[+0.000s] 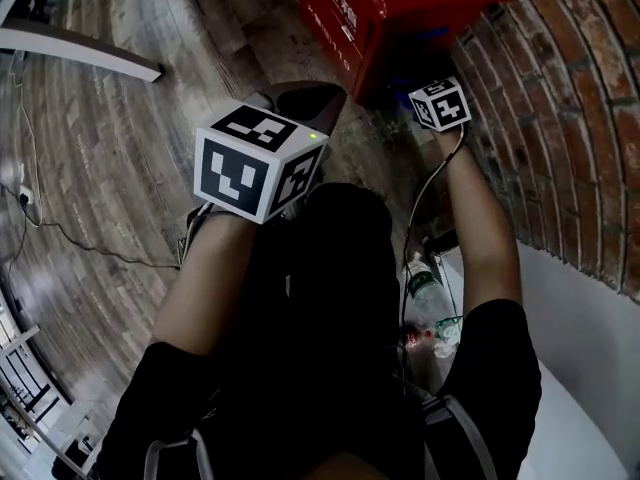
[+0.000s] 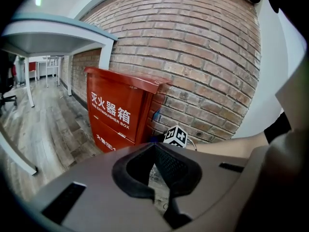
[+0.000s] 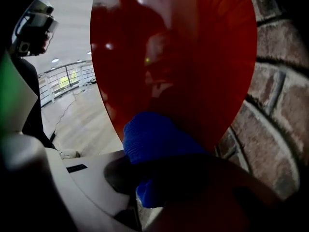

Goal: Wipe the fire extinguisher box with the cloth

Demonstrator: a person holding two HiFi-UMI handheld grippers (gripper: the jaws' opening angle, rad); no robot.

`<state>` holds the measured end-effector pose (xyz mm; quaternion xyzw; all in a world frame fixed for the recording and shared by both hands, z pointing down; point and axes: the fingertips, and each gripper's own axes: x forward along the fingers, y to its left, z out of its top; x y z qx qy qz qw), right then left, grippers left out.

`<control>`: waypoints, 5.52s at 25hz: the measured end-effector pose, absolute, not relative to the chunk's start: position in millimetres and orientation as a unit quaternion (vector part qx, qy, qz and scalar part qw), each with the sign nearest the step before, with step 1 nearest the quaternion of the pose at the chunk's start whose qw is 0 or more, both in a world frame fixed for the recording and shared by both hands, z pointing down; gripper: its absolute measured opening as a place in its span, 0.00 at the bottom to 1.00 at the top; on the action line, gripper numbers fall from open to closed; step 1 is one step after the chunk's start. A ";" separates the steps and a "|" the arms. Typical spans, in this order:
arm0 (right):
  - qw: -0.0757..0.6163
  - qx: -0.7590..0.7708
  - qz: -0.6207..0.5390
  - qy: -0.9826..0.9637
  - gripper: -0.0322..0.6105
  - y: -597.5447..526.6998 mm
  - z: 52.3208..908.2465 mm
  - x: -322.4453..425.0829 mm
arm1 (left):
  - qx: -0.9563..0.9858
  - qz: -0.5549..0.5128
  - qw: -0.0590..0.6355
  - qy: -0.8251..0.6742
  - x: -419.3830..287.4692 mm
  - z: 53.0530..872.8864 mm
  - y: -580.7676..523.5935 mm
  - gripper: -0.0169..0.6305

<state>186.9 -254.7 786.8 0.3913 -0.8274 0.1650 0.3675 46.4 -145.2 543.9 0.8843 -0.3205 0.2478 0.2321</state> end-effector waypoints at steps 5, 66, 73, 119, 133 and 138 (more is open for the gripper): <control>0.357 0.391 0.125 -0.839 0.21 -250.5 716.9 186.1 | 0.877 0.246 0.233 -0.340 41.9 543.8 -152.7 0.04; 0.374 0.311 0.194 -0.852 0.21 -216.2 650.6 100.7 | 0.870 0.255 0.247 -0.343 32.2 558.8 -170.4 0.04; 0.429 0.315 0.189 -0.825 0.21 -216.0 714.5 104.8 | 0.868 0.256 0.251 -0.344 25.4 556.9 -168.5 0.04; 0.248 0.593 0.189 -0.743 0.21 -241.7 751.1 204.7 | 0.874 0.269 0.261 -0.311 35.0 581.6 -181.5 0.04; 0.134 0.567 0.202 -0.787 0.21 -102.8 471.6 122.7 | 0.854 0.265 0.319 -0.314 16.3 486.4 -85.7 0.04; 0.103 0.560 0.231 -0.789 0.21 -60.2 360.8 110.2 | 0.847 0.262 0.333 -0.320 7.6 382.8 -45.3 0.04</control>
